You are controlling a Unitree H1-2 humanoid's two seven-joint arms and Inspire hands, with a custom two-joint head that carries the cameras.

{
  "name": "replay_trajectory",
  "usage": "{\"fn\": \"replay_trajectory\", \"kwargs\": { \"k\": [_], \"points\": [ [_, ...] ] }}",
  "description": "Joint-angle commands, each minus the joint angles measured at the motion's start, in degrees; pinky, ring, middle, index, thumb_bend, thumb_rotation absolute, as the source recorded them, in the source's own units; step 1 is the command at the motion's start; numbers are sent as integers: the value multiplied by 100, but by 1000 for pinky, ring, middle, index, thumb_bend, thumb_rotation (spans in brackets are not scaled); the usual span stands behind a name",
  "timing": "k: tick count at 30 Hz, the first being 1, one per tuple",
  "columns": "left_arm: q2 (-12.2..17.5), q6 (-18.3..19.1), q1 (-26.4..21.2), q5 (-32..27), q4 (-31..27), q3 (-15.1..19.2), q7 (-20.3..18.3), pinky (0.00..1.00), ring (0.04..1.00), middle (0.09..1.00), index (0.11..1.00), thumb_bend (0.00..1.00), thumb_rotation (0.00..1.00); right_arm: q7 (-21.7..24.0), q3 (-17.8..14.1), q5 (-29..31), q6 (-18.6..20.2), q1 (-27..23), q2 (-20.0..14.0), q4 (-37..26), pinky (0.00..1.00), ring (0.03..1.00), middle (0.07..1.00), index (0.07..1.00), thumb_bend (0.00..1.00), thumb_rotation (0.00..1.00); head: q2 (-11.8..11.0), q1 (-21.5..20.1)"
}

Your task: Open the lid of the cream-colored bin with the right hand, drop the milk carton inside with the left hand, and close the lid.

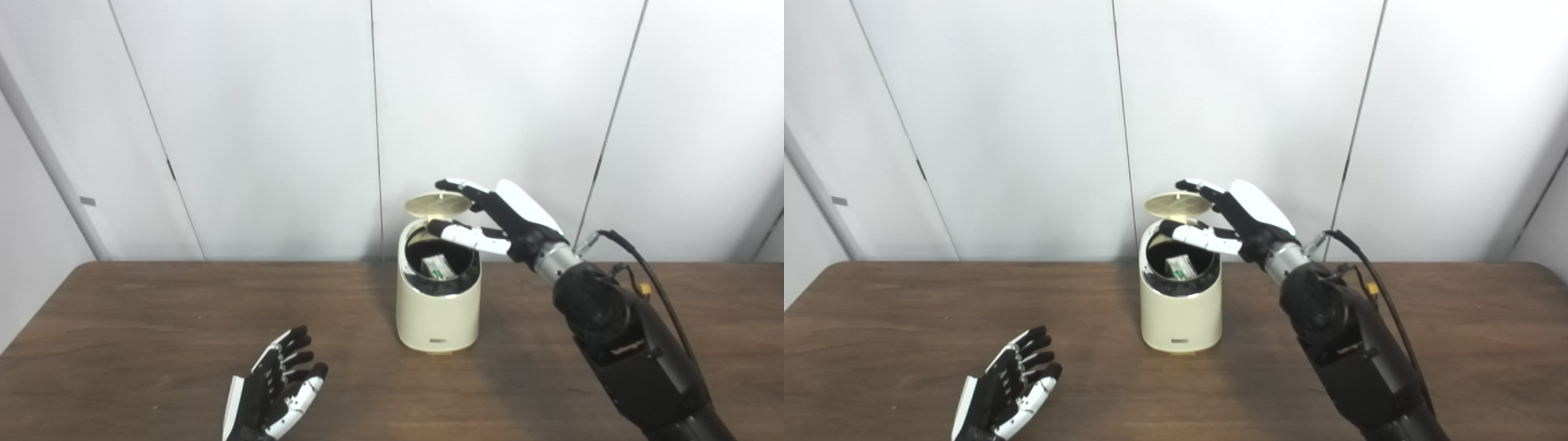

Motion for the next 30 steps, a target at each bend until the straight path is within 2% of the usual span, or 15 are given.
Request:
{"fn": "replay_trajectory", "kwargs": {
  "k": [1, 6, 11, 19, 30],
  "points": [
    [-115, -6, 108, 46, 167, -46, 92, 661, 749, 801, 839, 544, 353, -23, 109, -293, -319, -320, -113, -76, 819, 882, 877, 854, 615, 887, 9, -2],
    [-120, 3, 129, 24, 118, -45, 73, 655, 750, 803, 841, 550, 371, 61, 231, -684, -357, -207, -206, -223, 889, 905, 874, 849, 595, 892, 21, -11],
    [-116, 12, 130, 90, 89, -58, 94, 626, 729, 792, 840, 559, 370, 232, 207, -908, -298, -27, -330, -580, 922, 929, 878, 852, 586, 875, 38, -37],
    [-95, 77, 162, 173, 6, -100, 65, 661, 755, 804, 839, 561, 372, 669, 221, -1458, -267, 210, -483, -1109, 915, 908, 876, 856, 579, 823, 68, -46],
    [-136, 84, 188, 223, -22, -140, 103, 670, 758, 804, 831, 564, 381, 1113, 346, -2038, -383, 355, -457, -1383, 903, 898, 871, 827, 613, 787, 108, 11]
  ]
}}
